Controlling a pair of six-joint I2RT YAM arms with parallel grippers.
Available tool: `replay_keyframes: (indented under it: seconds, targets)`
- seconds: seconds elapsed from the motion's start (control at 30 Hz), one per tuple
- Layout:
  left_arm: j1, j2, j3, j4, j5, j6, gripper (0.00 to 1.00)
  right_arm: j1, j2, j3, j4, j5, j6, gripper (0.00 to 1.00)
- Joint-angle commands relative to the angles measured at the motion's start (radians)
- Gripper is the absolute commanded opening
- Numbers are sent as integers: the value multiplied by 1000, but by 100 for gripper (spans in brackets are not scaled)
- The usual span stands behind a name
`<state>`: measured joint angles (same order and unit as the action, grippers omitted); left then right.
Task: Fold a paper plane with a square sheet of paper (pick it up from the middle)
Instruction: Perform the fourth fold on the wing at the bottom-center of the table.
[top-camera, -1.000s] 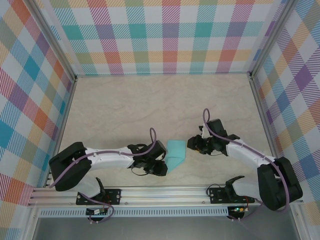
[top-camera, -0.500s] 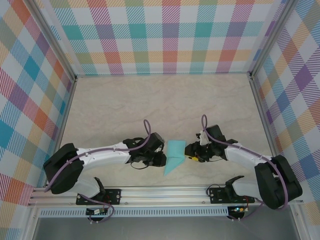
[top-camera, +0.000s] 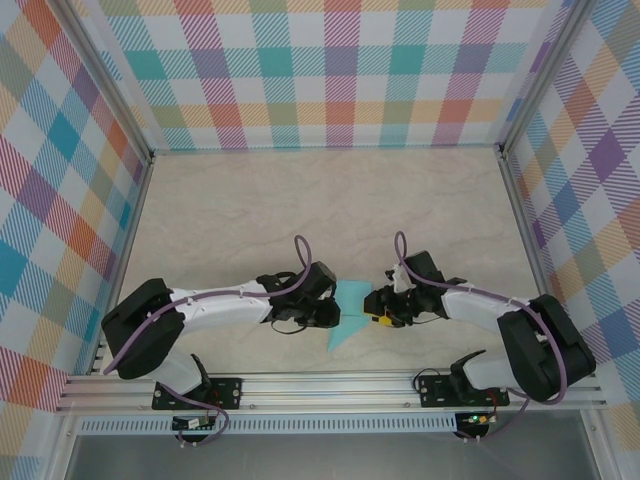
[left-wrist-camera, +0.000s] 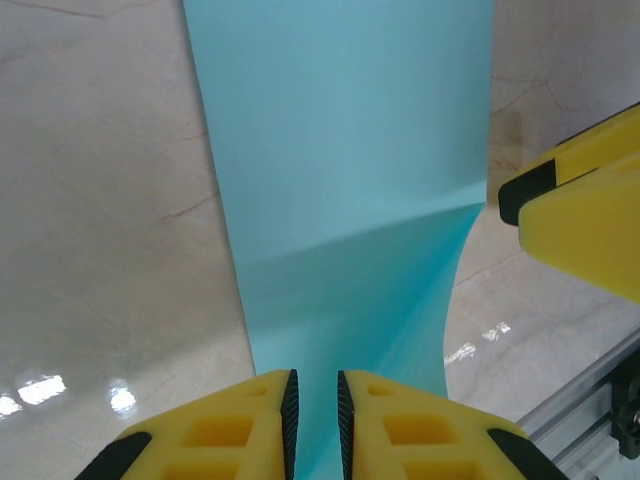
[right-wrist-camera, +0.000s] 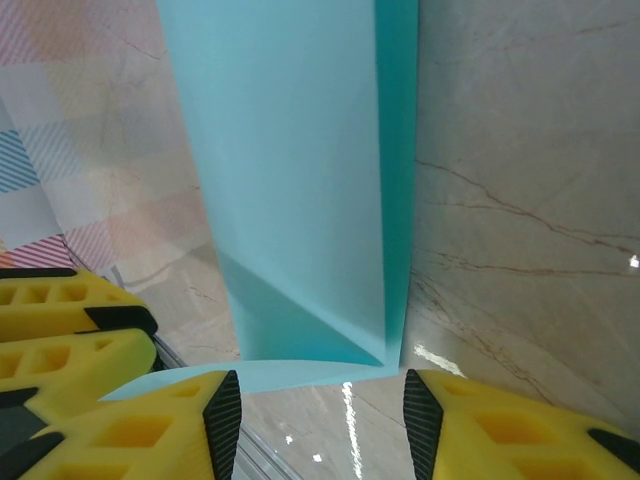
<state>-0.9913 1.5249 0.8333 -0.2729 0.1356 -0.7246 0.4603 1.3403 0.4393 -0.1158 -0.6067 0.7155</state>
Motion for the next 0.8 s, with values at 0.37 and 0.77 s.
replay_keyframes:
  seconds: [0.37, 0.77]
  targets:
    - [-50, -138, -17, 73, 59, -6, 20, 26, 11, 23, 79, -52, 22, 46]
    - [-83, 99, 64, 38, -77, -4, 10, 28, 30, 33, 82, -59, 6, 47]
